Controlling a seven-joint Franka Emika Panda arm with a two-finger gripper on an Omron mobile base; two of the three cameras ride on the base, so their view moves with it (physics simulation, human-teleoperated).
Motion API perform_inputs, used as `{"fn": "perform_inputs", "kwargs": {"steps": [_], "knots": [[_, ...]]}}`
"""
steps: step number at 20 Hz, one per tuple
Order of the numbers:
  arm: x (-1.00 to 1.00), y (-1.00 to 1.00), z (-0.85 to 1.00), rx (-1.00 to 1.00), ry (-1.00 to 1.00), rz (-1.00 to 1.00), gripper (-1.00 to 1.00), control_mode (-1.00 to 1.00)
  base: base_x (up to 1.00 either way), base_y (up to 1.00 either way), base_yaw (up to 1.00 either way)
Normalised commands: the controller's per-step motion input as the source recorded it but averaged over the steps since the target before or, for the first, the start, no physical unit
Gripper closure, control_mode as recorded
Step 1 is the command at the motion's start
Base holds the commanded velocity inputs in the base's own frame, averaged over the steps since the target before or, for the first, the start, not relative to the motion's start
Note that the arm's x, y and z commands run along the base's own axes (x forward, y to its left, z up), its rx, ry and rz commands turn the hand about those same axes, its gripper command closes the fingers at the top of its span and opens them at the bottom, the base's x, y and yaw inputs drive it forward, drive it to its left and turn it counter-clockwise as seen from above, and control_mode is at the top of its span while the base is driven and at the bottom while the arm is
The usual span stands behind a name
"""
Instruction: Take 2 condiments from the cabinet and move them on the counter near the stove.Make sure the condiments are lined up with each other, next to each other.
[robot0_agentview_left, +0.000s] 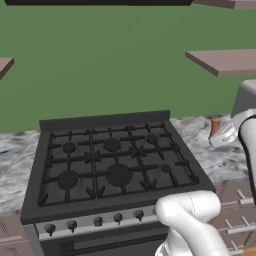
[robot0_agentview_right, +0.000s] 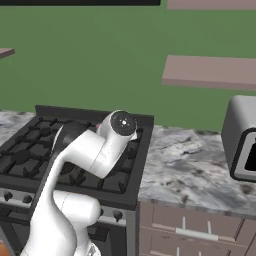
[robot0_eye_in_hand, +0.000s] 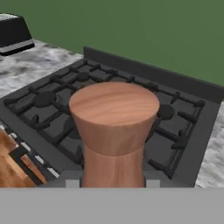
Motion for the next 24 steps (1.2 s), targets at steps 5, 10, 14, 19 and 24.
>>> {"fn": "perform_inputs", "kwargs": {"steps": [5,10,14,19,24], "knots": [[0.52,-0.2,-0.69,-0.05,-0.04,-0.06,1.0,-1.0,0.0,0.0,0.0],[0.4,-0.45,-0.65,-0.02,-0.01,-0.08,1.0,-1.0,0.0,0.0,0.0],[0.32,-0.61,-0.47,0.0,0.0,-0.01,1.0,-1.0,0.0,0.0,0.0],[0.31,-0.56,-0.35,0.0,0.0,0.01,1.0,-1.0,0.0,0.0,0.0],[0.19,-0.5,-0.35,0.01,0.0,0.08,1.0,-1.0,0.0,0.0,0.0]]}}
